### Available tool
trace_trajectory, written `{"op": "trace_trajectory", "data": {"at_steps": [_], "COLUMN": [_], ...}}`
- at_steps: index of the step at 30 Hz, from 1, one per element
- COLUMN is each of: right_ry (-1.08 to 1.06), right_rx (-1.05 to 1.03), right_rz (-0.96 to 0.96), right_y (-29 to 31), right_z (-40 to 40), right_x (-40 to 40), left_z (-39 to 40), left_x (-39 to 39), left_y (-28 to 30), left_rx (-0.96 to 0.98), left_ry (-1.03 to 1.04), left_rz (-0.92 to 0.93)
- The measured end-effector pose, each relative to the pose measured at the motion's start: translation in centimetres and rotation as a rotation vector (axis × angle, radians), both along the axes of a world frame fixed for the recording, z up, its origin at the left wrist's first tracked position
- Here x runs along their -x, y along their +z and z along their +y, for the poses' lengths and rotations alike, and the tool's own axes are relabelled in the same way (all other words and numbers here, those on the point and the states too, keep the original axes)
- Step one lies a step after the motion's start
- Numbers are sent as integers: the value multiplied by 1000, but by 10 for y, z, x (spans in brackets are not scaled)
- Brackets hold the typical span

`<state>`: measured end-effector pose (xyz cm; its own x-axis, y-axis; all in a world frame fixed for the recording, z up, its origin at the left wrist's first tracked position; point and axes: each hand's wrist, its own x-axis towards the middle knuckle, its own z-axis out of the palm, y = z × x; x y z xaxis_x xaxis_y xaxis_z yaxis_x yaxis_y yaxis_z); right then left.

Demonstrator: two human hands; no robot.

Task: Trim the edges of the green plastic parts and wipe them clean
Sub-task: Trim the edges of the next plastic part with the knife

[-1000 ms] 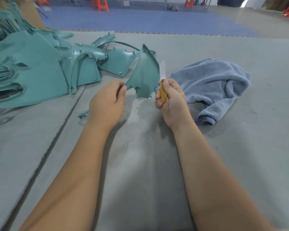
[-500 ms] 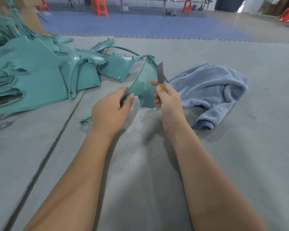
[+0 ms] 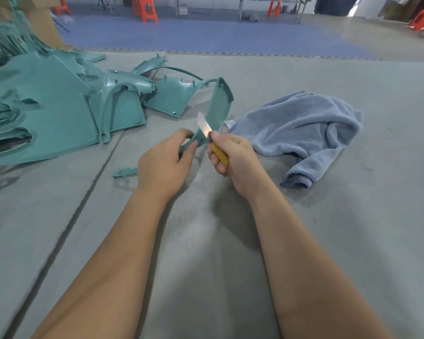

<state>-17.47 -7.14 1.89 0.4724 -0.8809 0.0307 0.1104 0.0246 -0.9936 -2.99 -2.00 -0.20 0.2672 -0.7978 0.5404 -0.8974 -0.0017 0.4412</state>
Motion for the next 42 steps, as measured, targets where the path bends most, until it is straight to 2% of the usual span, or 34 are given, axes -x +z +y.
{"op": "trace_trajectory", "data": {"at_steps": [3,10,15,17,21,26,29,33,42], "right_ry": [29,-81,-87,-110,-231,-123,-31,-5,-10], "right_rx": [80,187,231,205,22,-57,-3,117,189], "right_rz": [-16,36,-37,-82,-255,-366,-240,-27,24], "right_y": [0,-3,-10,-12,-12,-10,-10,-11,-10], "right_z": [2,-5,-10,-12,-23,-22,-16,-11,-9], "right_x": [-2,0,-3,-5,4,11,8,3,0], "left_z": [1,0,-2,-3,1,2,1,-2,-3], "left_x": [-1,-2,-4,-4,-4,-1,-3,-7,-10], "left_y": [-1,0,-5,-7,-6,-2,2,-6,-8], "left_rx": [5,-15,-22,-20,-10,55,135,5,-42], "left_ry": [-46,-45,-43,-41,-51,-19,41,-8,-37], "left_rz": [1,57,108,119,134,-20,-84,33,147]}}
